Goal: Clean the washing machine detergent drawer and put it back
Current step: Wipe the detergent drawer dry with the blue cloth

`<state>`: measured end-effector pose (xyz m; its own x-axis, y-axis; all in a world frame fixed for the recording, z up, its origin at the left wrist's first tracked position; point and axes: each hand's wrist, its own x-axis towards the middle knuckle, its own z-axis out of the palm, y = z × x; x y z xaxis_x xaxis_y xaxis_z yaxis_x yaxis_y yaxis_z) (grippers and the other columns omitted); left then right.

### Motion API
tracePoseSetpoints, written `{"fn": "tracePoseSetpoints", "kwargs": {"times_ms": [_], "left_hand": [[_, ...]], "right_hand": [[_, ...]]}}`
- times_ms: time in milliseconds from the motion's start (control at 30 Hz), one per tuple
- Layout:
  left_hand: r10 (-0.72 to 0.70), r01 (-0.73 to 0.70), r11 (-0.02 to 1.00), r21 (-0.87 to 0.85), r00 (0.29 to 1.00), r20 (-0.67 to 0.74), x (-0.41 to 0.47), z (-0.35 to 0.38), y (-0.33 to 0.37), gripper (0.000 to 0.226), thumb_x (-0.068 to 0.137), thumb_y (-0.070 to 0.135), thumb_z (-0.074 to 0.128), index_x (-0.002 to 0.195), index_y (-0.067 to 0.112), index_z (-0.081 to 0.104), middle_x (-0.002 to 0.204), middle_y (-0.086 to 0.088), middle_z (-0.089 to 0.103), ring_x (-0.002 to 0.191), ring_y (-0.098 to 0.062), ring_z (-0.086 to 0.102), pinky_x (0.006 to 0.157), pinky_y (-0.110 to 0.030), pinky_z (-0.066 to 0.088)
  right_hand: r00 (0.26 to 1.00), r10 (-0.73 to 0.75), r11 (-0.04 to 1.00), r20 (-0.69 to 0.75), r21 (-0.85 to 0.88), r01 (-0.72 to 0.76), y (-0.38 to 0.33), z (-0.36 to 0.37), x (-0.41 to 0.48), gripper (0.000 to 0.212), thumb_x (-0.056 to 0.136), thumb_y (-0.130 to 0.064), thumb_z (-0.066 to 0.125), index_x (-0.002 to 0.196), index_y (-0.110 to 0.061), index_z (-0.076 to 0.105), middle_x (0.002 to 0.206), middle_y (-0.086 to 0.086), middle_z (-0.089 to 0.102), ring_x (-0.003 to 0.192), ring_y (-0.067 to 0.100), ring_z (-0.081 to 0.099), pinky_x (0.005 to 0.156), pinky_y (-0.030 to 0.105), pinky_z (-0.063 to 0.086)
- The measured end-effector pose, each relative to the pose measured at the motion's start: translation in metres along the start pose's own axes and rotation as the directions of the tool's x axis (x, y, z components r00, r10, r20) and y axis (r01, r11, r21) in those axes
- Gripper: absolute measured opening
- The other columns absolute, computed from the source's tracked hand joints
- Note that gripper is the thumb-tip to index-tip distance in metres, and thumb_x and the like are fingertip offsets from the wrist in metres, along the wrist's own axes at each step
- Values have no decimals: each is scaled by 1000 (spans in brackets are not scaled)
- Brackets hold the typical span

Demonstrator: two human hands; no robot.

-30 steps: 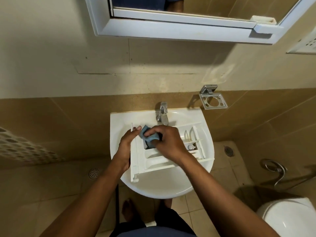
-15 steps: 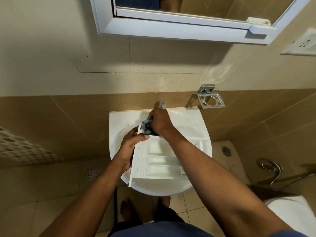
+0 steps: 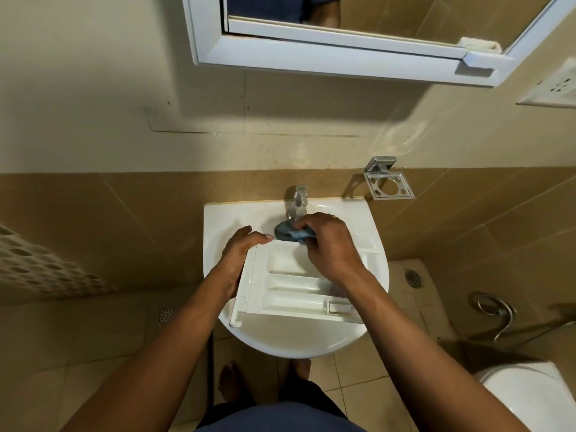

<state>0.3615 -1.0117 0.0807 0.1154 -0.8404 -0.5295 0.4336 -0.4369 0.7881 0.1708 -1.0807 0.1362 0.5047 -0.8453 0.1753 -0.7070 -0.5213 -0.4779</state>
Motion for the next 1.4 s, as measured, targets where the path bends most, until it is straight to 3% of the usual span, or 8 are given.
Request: {"fn": "tracePoseSetpoints", "kwargs": {"times_ms": [133,267,500,633,900,1033,1200,1400], "left_hand": [[-40,40,999,-7,999,9,-9,11,6,69,58,53,77,115,14,75,122,-14,71,115,-35,65,100,-43,50],[-95,101,992,-78,993,71,-4,18,4,29,93,30,54,93,10,74,79,-11,74,70,-24,71,61,-26,56],[-179,183,980,-83,982,56,-2,7,-5,39,100,35,47,102,6,73,88,-14,75,77,-27,71,71,-29,59],[-250,247,968,-53,966,-72,3,-8,-17,87,55,58,83,126,9,68,120,-23,71,106,-43,69,103,-52,52],[13,1,996,84,985,-172,-8,12,-10,73,52,52,73,118,21,63,115,-9,69,103,-30,66,85,-43,51],[23,-9,997,80,985,-172,-6,21,-12,85,51,52,73,125,12,61,113,-8,67,97,-25,64,82,-38,49],[24,-20,999,35,991,-132,-6,24,-6,82,52,44,76,126,15,60,108,-5,66,97,-27,65,83,-36,50],[-25,28,999,25,994,-104,-3,9,-16,101,55,48,79,145,15,49,128,-17,65,106,-37,68,84,-45,54]], "right_hand": [[960,-45,997,-276,44,60,-20,-10,-12,38,75,8,65,103,-17,76,103,0,76,92,16,61,84,23,41],[995,75,968,-68,244,-56,-51,25,-24,31,84,0,68,110,-16,74,106,2,76,95,17,68,91,26,54],[979,-99,963,175,264,50,-50,27,-57,34,85,-8,73,118,-19,70,115,4,71,104,21,62,88,27,50],[916,-250,952,314,250,174,-22,2,-83,27,86,-12,71,111,-22,70,111,-3,72,102,12,62,85,21,46],[968,72,972,241,-234,-14,30,-45,-74,20,79,-34,52,87,-26,68,78,-1,66,78,22,61,60,28,42],[999,-8,1000,-51,-10,8,-9,-40,-42,9,80,-22,56,78,-19,64,71,-7,58,67,15,50,64,28,38],[938,-154,986,311,108,126,-14,-10,-51,27,86,-25,69,113,-25,72,112,-3,74,102,21,65,87,36,53],[969,5,942,245,-328,78,12,-44,-11,17,85,-33,59,93,-27,73,94,3,74,94,30,65,71,33,46]]}}
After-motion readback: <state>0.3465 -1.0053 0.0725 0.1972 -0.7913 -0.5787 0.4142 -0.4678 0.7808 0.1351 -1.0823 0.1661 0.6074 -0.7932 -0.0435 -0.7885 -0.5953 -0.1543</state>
